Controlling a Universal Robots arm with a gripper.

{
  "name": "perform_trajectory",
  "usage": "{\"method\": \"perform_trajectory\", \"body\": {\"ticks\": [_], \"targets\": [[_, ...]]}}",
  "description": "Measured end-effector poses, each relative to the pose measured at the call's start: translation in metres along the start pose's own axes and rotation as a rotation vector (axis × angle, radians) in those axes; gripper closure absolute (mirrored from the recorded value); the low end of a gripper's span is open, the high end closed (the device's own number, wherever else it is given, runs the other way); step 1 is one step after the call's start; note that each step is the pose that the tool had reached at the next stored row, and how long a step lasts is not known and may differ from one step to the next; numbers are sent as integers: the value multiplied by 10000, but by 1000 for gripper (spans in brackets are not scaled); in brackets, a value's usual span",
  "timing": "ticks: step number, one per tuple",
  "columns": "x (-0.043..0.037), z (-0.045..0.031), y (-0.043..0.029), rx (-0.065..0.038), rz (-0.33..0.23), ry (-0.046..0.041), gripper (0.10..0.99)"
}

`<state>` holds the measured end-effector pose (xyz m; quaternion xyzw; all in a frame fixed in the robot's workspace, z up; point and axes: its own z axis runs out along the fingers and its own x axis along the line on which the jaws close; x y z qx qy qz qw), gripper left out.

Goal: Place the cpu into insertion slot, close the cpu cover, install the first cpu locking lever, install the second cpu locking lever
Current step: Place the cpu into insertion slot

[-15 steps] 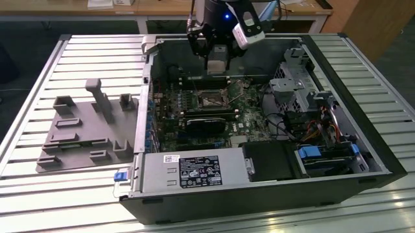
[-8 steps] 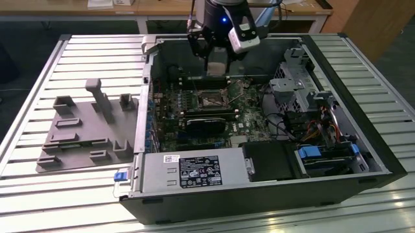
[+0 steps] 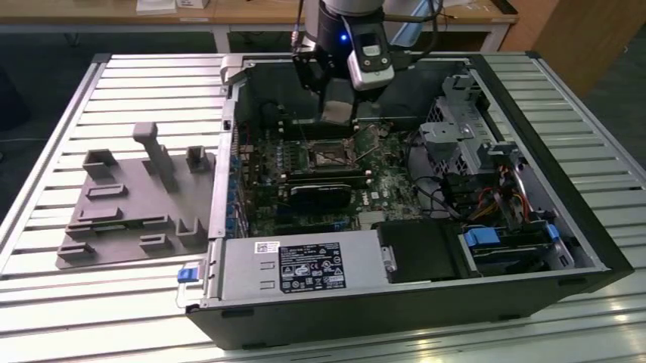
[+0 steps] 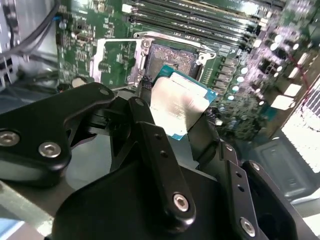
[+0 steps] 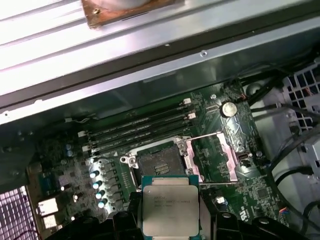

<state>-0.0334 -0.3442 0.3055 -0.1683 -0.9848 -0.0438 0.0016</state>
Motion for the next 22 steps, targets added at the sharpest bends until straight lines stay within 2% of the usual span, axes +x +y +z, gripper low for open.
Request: {"method": "perform_trajectory", "body": {"ticks": [22], "targets": [[-3, 151, -13, -72, 4001, -345, 545]]}}
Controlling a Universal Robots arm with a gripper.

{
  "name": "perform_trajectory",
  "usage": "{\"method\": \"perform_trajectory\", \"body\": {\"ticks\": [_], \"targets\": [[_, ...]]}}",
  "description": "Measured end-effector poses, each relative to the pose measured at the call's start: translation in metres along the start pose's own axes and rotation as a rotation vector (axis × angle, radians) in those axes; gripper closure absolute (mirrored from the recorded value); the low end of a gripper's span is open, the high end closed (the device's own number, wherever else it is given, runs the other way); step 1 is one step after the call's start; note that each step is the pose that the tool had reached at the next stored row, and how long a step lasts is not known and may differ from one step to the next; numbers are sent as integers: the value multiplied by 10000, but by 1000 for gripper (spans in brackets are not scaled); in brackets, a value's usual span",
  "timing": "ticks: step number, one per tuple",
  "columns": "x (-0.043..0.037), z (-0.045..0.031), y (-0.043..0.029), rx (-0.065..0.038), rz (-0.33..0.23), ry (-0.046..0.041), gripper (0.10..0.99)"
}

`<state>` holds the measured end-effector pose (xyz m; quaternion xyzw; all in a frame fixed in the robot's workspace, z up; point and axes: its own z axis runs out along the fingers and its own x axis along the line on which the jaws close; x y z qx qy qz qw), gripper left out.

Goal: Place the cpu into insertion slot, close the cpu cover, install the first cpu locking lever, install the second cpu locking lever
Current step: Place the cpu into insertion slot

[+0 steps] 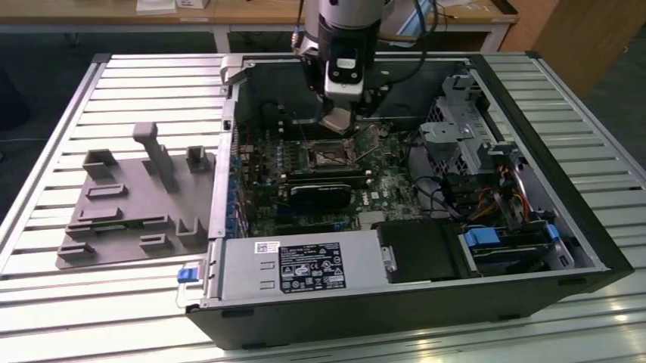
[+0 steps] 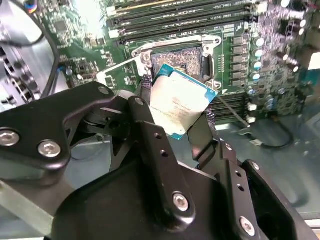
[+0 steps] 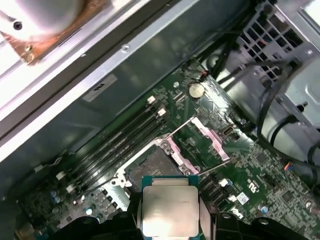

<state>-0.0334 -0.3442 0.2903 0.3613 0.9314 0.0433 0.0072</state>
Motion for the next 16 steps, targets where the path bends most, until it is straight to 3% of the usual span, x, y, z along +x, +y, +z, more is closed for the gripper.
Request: {"method": "perform_trajectory", "body": {"ticks": [16], "targets": [[-2, 142, -12, -53, 2904, -249, 545]]}}
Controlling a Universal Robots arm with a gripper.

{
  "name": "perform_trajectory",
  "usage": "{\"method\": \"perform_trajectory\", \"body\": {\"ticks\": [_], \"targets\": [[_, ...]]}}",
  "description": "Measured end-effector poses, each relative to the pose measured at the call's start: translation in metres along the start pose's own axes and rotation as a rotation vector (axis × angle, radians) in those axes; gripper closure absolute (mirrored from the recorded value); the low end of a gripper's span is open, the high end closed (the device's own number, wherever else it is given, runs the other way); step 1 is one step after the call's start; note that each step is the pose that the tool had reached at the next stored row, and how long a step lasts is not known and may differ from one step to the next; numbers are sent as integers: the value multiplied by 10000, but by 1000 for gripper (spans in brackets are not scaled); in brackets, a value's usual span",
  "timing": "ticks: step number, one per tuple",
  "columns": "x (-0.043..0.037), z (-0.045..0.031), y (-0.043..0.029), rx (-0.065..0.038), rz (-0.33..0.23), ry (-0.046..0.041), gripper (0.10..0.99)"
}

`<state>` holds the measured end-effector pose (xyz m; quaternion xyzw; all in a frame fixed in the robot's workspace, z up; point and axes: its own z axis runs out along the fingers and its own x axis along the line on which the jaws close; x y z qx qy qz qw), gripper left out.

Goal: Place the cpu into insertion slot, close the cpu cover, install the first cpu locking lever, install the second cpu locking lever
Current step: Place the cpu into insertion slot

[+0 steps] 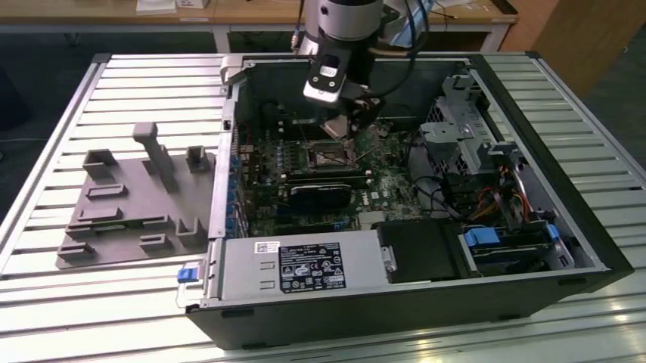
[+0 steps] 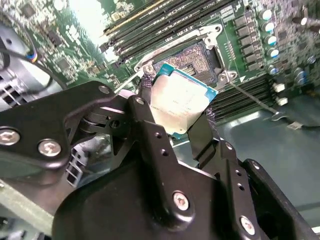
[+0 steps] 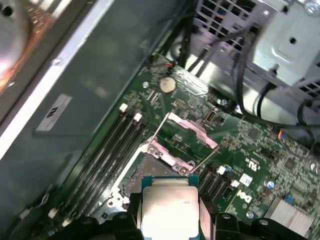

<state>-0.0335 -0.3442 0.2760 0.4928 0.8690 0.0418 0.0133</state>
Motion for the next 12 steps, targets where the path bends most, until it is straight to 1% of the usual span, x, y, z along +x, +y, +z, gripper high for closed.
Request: {"method": "perform_trajectory", "body": {"ticks": [10, 11, 12], "targets": [[-1, 63, -5, -32, 1804, -155, 545], [-1, 75, -6, -38, 2162, -186, 545], [-2, 81, -7, -42, 2347, -202, 545]]}}
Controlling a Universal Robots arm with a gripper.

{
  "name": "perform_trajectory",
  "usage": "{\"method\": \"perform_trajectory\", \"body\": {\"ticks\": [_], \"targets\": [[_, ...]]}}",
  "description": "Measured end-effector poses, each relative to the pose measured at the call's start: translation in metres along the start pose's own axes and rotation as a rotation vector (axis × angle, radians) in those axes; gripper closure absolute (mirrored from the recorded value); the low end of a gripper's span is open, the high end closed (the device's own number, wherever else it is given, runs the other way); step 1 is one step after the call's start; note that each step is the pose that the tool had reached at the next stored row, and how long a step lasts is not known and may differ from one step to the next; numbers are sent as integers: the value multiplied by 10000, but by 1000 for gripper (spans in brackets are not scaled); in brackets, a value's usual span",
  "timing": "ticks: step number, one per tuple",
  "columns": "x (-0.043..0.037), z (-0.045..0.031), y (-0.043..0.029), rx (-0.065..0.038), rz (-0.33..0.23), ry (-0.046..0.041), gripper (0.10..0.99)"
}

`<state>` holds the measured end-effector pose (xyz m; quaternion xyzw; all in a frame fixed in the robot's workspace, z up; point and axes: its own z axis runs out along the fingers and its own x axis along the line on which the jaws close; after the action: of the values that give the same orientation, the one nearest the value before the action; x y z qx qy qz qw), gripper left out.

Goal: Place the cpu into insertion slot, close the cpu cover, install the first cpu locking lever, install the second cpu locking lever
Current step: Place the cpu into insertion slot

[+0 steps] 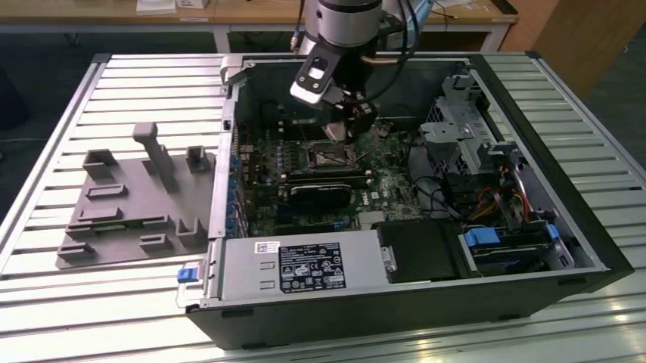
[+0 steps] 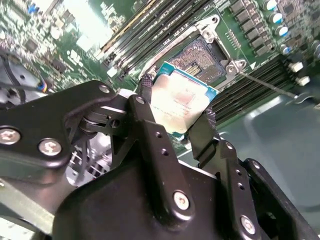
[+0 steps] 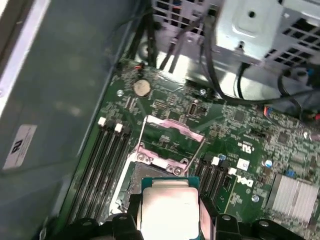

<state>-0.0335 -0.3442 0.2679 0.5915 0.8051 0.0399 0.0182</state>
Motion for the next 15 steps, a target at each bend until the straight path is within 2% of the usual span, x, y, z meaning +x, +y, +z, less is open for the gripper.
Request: {"method": "perform_trajectory", "body": {"ticks": [15], "targets": [[-1, 71, -6, -50, 2710, -233, 545]]}}
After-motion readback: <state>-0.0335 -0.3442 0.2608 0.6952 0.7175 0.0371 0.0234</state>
